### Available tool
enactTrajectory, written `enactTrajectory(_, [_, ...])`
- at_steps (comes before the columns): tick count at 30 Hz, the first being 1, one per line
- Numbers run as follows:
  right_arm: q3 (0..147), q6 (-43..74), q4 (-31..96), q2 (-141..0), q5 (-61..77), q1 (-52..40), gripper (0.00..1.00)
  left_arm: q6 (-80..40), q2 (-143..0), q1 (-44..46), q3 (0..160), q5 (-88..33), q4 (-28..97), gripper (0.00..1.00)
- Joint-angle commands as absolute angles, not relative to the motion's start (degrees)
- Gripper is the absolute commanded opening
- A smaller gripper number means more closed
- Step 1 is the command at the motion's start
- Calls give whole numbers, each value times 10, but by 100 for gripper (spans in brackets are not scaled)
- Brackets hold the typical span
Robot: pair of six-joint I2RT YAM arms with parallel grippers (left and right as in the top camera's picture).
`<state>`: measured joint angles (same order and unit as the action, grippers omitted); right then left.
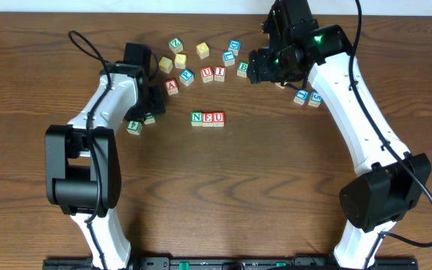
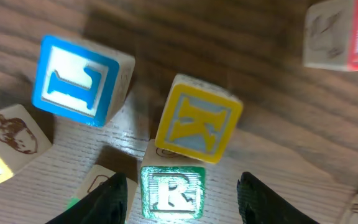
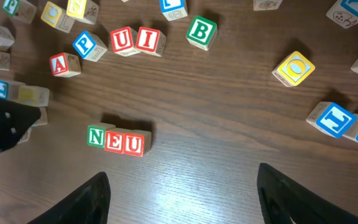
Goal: Spell out NEURIPS
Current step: 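Lower the left gripper and close it on the green R block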
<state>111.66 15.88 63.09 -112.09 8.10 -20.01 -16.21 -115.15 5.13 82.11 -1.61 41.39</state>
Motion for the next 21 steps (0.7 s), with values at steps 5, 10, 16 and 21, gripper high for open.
enactTrajectory(5, [1117,157,632,-1126,79,-200,71,-153,-1161,51,800,-18,397,56])
enactTrajectory(10, [1117,157,633,-1126,78,-200,71,-157,-1161,51,800,-19,392,47])
enactTrajectory(16, [1117,158,634,-1126,79,-200,72,-161,-1161,51,799,-19,393,40])
enactTrajectory(21, [1117,158,634,-1126,78,-203,72,-164,-1161,51,778,-19,370,40])
